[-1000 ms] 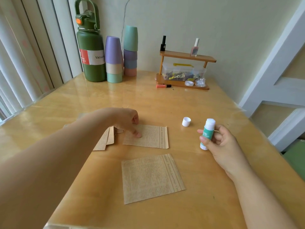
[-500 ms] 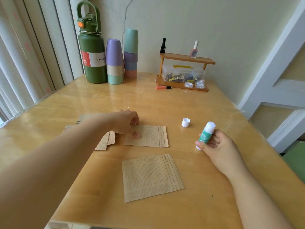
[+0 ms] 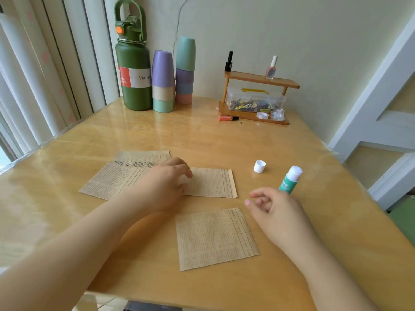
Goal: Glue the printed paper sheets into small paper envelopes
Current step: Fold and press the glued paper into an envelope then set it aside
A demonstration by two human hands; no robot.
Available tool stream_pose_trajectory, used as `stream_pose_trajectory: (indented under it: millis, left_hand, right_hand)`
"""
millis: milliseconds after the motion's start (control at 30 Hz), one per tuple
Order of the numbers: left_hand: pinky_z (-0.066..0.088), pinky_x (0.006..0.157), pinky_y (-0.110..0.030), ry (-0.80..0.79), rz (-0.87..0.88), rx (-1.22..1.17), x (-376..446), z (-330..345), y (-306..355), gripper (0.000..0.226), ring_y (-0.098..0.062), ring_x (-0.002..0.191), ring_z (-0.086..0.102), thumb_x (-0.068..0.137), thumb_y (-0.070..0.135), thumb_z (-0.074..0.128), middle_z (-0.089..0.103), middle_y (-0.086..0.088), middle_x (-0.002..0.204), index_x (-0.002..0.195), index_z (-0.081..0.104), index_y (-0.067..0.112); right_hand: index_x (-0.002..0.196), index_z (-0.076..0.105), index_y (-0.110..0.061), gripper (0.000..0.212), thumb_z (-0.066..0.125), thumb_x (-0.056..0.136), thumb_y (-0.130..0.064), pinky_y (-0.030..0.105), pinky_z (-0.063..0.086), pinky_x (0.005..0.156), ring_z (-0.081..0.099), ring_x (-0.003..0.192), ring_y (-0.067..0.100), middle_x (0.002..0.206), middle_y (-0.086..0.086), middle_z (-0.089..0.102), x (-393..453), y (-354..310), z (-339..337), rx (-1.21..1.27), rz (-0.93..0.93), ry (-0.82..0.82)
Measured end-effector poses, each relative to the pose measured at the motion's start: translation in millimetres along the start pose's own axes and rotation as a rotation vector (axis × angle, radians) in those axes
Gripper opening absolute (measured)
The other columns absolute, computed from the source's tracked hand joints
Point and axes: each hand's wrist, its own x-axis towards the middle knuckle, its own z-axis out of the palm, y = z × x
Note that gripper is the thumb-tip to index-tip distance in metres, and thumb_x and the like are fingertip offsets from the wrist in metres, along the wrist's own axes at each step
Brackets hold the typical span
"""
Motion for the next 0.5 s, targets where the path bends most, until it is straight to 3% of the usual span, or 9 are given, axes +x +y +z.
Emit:
stream_pose_trajectory:
  millis: [67, 167, 267, 400, 500]
  left_hand:
    - [0.038, 0.087, -0.023, 0.030, 0.025, 0.008, -11, -5, 4, 0.024, -0.013, 0.104, 0.050, 0.090, 0.020, 0.058, 0.049, 0.010, 0.121, 0.114, 0.060, 0.018]
    - [0.031, 0.075, -0.018, 0.087, 0.013, -0.012, -25, -8, 4, 0.022, -0.007, 0.089, 0.043, 0.091, 0.023, 0.057, 0.049, 0.013, 0.117, 0.112, 0.060, 0.022]
    - [0.035, 0.078, -0.021, 0.115, -0.051, -0.075, -33, -7, 0, 0.019, -0.009, 0.096, 0.047, 0.089, 0.020, 0.059, 0.051, 0.012, 0.108, 0.108, 0.061, 0.021]
    - [0.039, 0.068, -0.018, 0.183, -0.142, -0.144, -38, -7, -4, 0.015, -0.002, 0.078, 0.052, 0.086, 0.020, 0.061, 0.053, 0.013, 0.096, 0.101, 0.060, 0.025]
    - [0.035, 0.064, -0.010, 0.250, -0.186, -0.195, -36, -8, -2, 0.016, -0.002, 0.080, 0.051, 0.084, 0.022, 0.063, 0.053, 0.013, 0.096, 0.098, 0.056, 0.026]
  right_hand:
    - [0.090, 0.064, -0.020, 0.011, 0.064, 0.087, -0.030, 0.006, 0.034, 0.052, 0.052, 0.065, -0.001, 0.071, -0.014, 0.057, 20, -6, 8, -0.078, 0.009, -0.018]
    - [0.080, 0.064, -0.009, 0.027, 0.058, 0.089, -0.034, 0.024, 0.042, 0.056, 0.059, 0.070, 0.017, 0.070, 0.002, 0.061, 49, -14, 20, -0.207, 0.074, -0.072]
    - [0.060, 0.051, -0.009, 0.037, 0.058, 0.089, -0.032, 0.026, 0.032, 0.047, 0.049, 0.058, 0.022, 0.056, 0.005, 0.047, 69, -16, 30, -0.295, 0.131, -0.126]
    - [0.079, 0.065, -0.010, 0.022, 0.059, 0.091, -0.028, 0.023, 0.034, 0.052, 0.051, 0.065, 0.017, 0.066, 0.000, 0.055, 71, -16, 25, -0.155, 0.160, -0.200]
    - [0.076, 0.063, -0.012, 0.025, 0.057, 0.092, -0.031, 0.025, 0.040, 0.060, 0.060, 0.089, 0.021, 0.063, -0.001, 0.055, 63, -16, 19, -0.132, 0.104, -0.045]
